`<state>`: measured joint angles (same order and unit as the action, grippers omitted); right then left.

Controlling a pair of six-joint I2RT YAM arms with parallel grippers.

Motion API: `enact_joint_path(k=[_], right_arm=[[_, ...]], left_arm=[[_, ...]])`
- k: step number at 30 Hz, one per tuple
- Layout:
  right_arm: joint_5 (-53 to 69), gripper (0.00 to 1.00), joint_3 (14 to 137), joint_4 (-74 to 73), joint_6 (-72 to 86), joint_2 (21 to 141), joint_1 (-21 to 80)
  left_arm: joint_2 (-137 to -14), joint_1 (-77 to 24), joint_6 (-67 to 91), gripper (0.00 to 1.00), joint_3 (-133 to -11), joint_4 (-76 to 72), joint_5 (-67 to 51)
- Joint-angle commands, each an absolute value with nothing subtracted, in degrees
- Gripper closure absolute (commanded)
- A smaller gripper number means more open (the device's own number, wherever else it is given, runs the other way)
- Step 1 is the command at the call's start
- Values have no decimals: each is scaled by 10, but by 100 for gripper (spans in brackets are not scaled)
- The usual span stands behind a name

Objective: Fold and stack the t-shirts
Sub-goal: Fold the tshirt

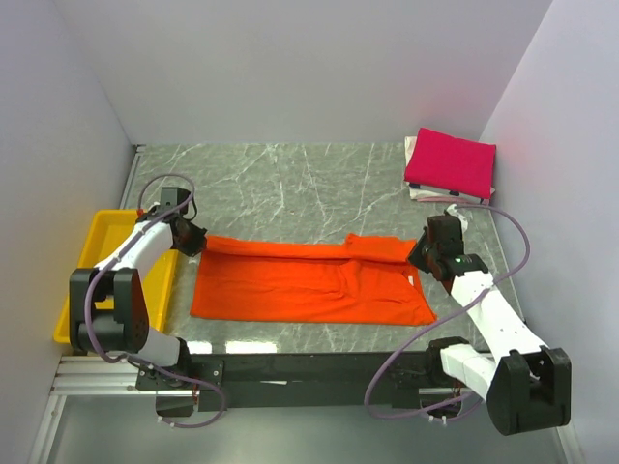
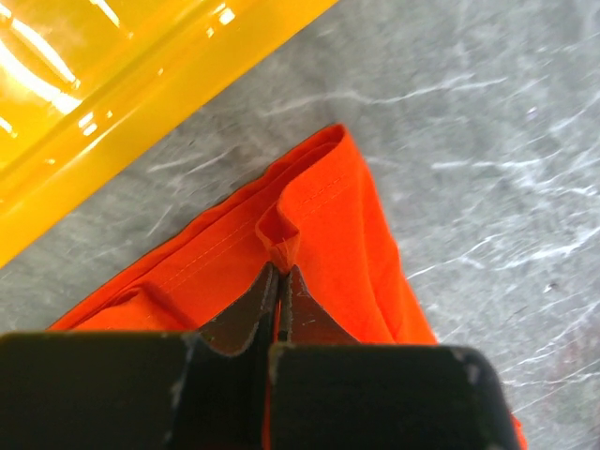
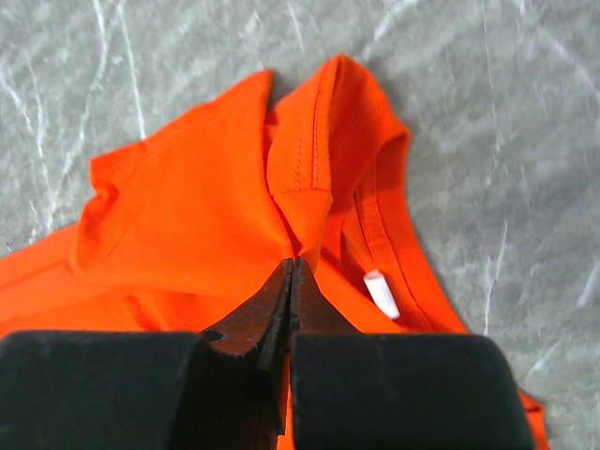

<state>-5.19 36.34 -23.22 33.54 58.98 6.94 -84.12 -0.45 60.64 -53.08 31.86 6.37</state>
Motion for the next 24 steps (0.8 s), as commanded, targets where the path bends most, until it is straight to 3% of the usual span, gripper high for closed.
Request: enact_joint_path(k=[1,24], right_arm=[[-49,100,349,-228,352,563,65],[-26,100,297,-250,379,501,43]], left_arm=[[-815,-2,595,99,-515,301,58],[-764,26,592,99,-451,285,36]])
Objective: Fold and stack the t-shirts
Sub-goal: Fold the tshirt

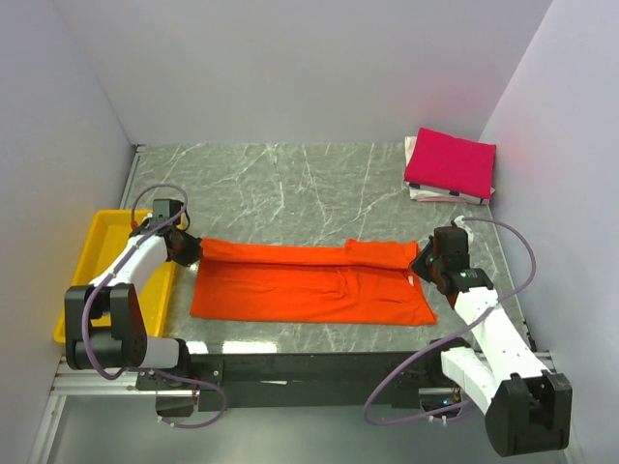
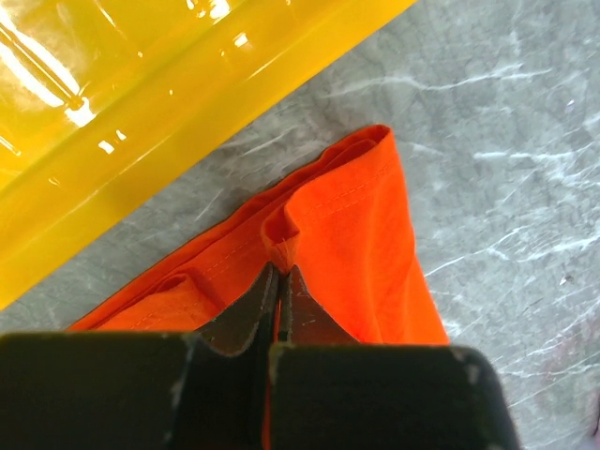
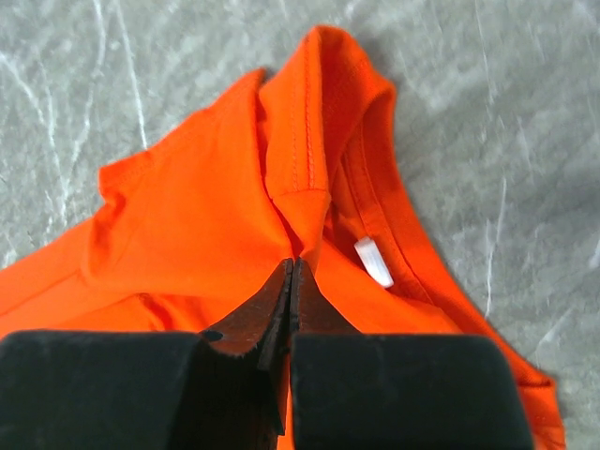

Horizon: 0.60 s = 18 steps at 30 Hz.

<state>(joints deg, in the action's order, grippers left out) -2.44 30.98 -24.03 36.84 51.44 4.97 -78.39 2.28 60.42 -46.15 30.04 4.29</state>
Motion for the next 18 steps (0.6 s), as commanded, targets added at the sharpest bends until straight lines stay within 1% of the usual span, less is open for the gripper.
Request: enact_joint_path(k=[1,2,3,4,5,6,7,9,10,11,13,14,16,18], right_arm=[[-23,100,296,-250,381,501,42],[-22,100,295,-250,382,502,42],[-20,98,292,-250,387,502,41],[-18,90,289,-250,389,500,40],[-14,85,281,-248,391,493,39],[-12,79,278,-246,394,489,38],[-9,68,275,-248,395,484,36],[-4,60,273,-253,396,467,36],[-3,51,273,-261,396,459,35],[-2,46,274,-264,396,443,35],[-2,41,278,-266,389,432,35],[10,41,286,-264,382,435,35],[18,41,300,-254,375,451,37],[30,41,327,-246,370,493,45]], left_arm=[[-762,26,591,99,-447,279,28],[-762,26,591,99,-440,277,27],[-761,26,591,99,-436,277,26],[-758,26,590,99,-431,274,25],[-755,25,590,99,-424,272,21],[-753,27,591,92,-422,274,21],[-745,26,591,76,-420,275,21],[-736,26,590,63,-417,282,25],[-723,26,591,49,-417,286,25],[-715,26,588,45,-414,287,23],[-694,27,587,42,-415,294,26],[-689,26,584,41,-420,294,34],[-682,25,580,42,-426,292,32],[-685,19,573,44,-439,273,18]])
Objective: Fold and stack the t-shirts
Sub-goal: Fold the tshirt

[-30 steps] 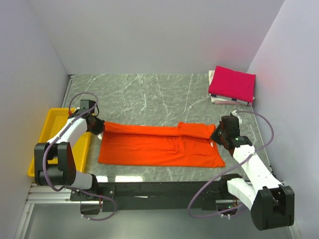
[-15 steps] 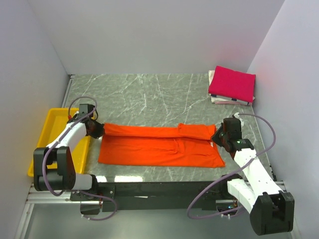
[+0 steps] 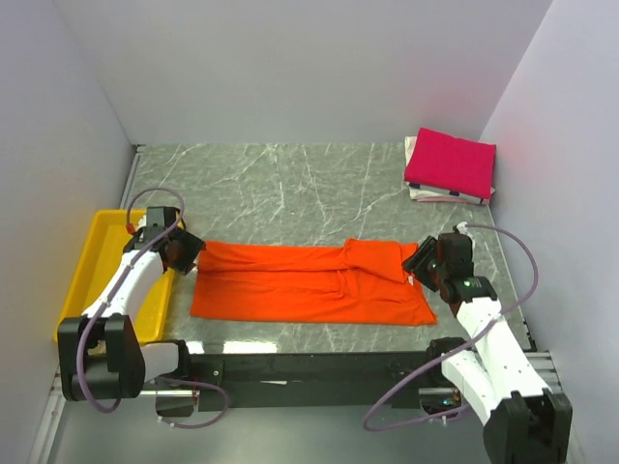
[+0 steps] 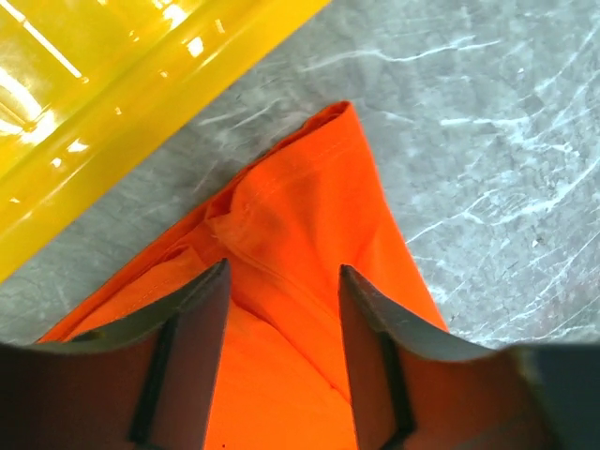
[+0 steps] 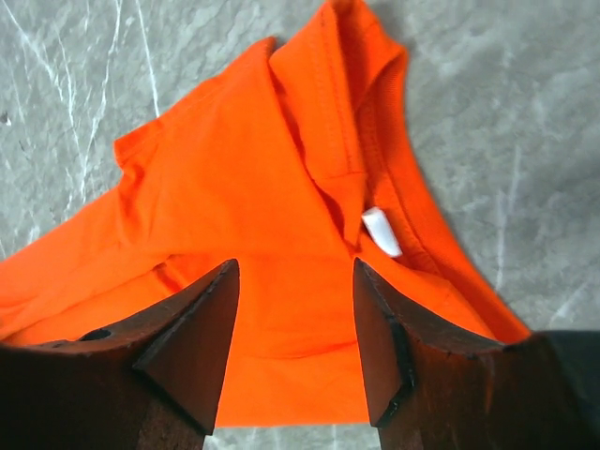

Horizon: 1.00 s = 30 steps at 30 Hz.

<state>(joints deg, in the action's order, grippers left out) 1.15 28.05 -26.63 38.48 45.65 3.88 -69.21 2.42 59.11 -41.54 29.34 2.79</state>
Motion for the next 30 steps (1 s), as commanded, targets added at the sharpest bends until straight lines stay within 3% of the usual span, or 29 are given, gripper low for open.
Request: enact_joint_path(k=[1,10,18,21,30], right_arm=[[31,42,337,-238,368,508,48],[1,47,474,-223,340,687,104],[-80,50,506,-220,345,753,105],[-76,50,515,-219,342,769,96],[-62,51,505,-211,340,765,82]], left_arm=[[-695,12,570,47,-444,272,17],[-832,-154,554,63,-561,216,-7],[-1021,-313,496,57,-711,117,-90],[-1091,-345,478,53,-775,96,-126],[-1239,-393,445,51,-938,108,-161]])
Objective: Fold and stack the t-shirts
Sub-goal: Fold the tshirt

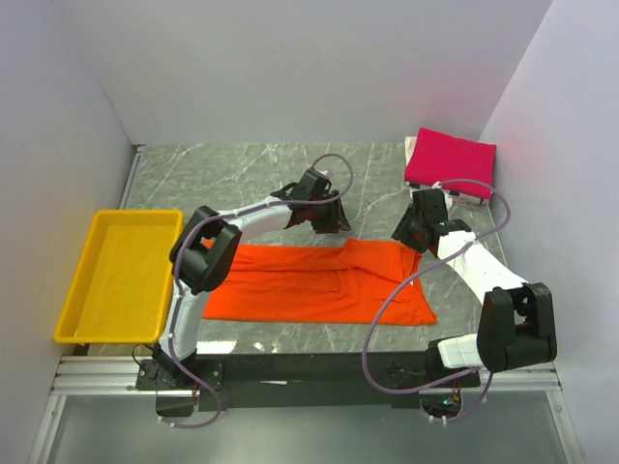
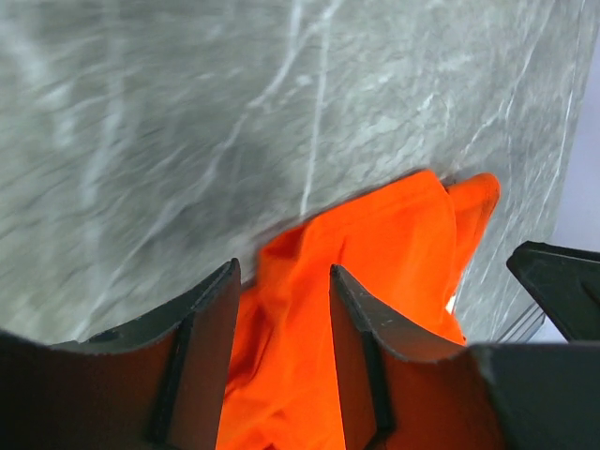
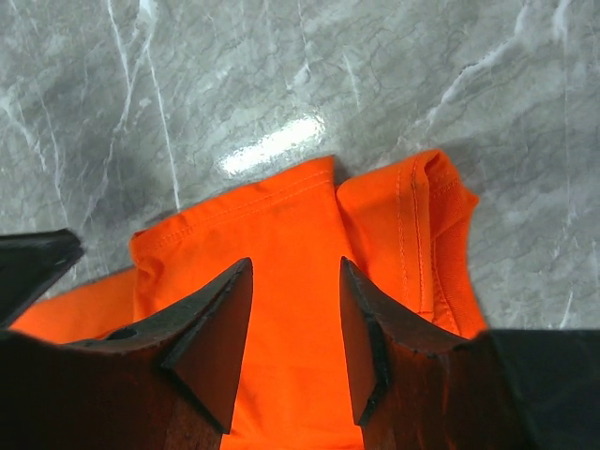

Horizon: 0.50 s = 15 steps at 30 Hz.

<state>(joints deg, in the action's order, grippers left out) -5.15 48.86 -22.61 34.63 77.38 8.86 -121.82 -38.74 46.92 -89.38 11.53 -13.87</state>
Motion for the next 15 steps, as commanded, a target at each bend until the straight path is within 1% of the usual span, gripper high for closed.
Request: enact_joint_path(k=[1,6,15], right_arm=[[-59,51,502,-209,341,759,80],[-54,51,494,-210,340,746,78],[-52,51,490,-211,340,735,74]], left_arm=[[-1245,-395,442,51,-947,106,-165],[-1273,-403,439,51,-969,116,-167],[-1279,-413,425,51,-965,113,-177]])
